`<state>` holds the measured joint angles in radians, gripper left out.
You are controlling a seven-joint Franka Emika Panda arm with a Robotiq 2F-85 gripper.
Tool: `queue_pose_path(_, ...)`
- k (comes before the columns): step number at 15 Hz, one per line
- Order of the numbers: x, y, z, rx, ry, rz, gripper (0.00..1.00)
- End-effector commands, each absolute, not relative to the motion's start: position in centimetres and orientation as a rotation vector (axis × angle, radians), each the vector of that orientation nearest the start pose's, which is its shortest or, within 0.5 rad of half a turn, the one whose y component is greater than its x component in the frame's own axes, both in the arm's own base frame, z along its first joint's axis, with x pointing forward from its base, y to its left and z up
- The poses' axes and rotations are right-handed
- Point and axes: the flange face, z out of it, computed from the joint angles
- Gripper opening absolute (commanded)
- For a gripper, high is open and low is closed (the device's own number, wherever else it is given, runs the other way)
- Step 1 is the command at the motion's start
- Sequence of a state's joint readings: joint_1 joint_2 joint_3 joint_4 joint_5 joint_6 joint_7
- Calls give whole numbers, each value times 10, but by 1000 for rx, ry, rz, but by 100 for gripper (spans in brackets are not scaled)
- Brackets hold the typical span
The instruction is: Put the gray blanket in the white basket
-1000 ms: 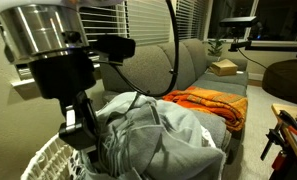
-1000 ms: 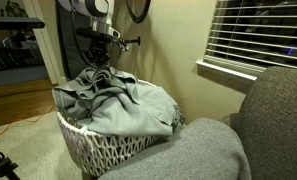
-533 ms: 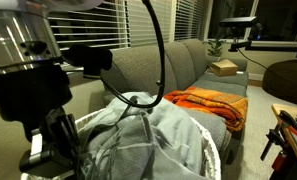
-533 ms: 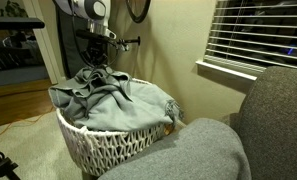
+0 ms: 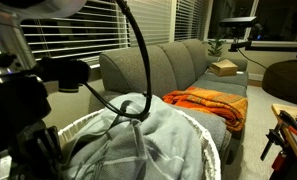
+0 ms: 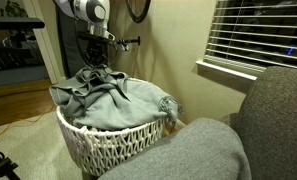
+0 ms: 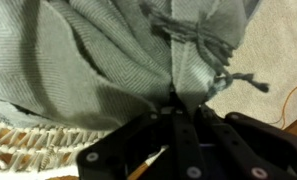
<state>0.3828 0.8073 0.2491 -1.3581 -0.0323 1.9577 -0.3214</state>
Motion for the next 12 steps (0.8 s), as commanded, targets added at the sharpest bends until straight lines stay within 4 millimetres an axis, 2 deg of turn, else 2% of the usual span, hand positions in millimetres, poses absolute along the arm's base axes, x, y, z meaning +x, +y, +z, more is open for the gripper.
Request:
queue_pose_path(1,604,404,239,-2699,-1325,333,2)
queue_pose_path(4,611,398,233,-2731,-1301,328,2)
queue_pose_path(12,627,352,200,-2824,-1183,379,2)
